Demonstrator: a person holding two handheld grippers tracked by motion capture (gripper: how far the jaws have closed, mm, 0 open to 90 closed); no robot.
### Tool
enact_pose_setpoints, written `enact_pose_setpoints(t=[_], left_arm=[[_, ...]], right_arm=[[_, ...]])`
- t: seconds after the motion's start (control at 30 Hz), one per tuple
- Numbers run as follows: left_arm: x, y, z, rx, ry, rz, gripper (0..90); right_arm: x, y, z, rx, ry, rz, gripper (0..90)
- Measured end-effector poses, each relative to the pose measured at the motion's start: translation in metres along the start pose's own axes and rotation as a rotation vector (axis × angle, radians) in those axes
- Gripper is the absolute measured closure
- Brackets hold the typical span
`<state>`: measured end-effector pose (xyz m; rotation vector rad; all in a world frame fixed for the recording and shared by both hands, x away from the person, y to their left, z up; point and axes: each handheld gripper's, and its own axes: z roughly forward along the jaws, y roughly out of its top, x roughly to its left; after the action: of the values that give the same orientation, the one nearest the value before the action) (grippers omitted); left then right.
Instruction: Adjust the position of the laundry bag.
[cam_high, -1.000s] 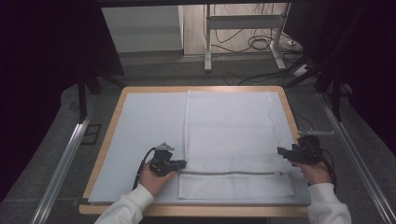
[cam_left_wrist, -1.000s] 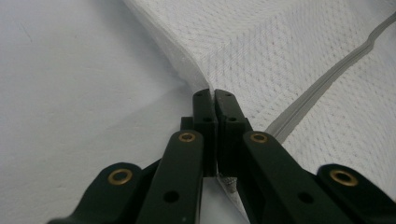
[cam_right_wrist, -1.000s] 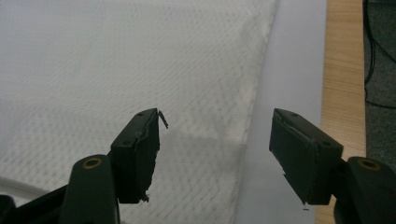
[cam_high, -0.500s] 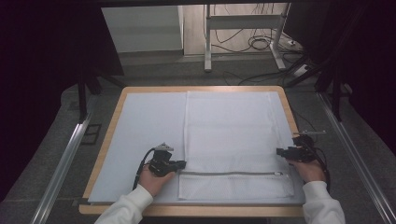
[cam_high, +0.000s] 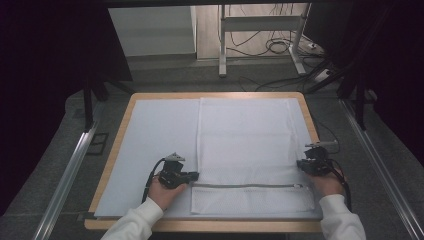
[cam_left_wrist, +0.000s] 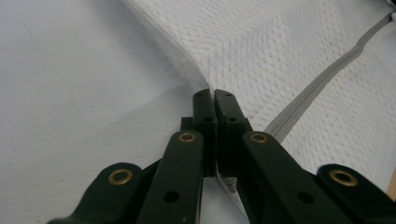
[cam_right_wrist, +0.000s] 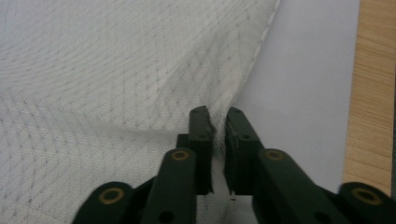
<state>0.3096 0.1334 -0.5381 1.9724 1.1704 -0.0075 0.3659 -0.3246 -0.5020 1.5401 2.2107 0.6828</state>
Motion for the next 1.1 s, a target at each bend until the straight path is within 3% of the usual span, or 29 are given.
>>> enact_pose_setpoints(t=[0.17,0.67,1.1], left_arm=[[0.0001,0.0002,0.0002,0.002,0.001,0.003,88.9],[0.0002,0.0014,-0.0014,0.003,0.002,0.012,89.2],[0.0035,0.002,-0.0051,-0.006,0.002,0.007,89.4]], right_arm=[[0.0006,0.0005,0.0,0.0,0.008,-0.002,86.7],[-0.0028,-0.0013,-0.0013,-0.019,0.031,0.013,87.3],[0.0005,-0.0016,-0.001,-0.036,0.028,-0.005,87.4]])
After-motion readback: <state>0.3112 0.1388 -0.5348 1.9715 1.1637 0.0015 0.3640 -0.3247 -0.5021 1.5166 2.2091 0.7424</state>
